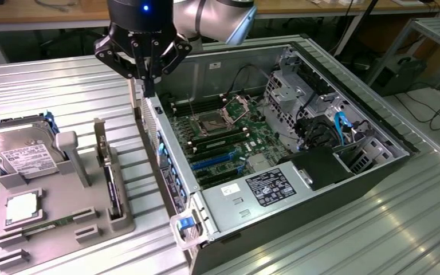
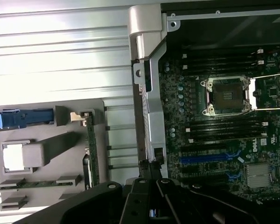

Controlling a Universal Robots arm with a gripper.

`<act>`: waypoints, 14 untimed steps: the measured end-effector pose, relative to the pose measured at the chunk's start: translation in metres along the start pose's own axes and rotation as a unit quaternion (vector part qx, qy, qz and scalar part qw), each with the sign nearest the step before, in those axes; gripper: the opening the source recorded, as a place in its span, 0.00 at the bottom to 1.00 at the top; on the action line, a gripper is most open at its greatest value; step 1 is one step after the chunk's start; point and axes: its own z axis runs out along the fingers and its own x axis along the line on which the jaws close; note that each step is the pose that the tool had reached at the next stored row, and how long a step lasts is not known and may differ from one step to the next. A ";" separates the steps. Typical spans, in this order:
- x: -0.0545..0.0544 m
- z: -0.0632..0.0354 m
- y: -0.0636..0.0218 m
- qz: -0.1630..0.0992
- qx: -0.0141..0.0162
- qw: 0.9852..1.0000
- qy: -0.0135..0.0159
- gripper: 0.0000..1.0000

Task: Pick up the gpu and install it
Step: 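Reach for the gpu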

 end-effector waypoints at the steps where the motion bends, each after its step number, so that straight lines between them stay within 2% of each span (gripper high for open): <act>1: 0.001 0.0000 -0.0002 0.000 0.000 1.000 0.000 0.11; 14: 0.010 -0.0004 -0.0055 0.000 0.000 1.000 0.000 0.11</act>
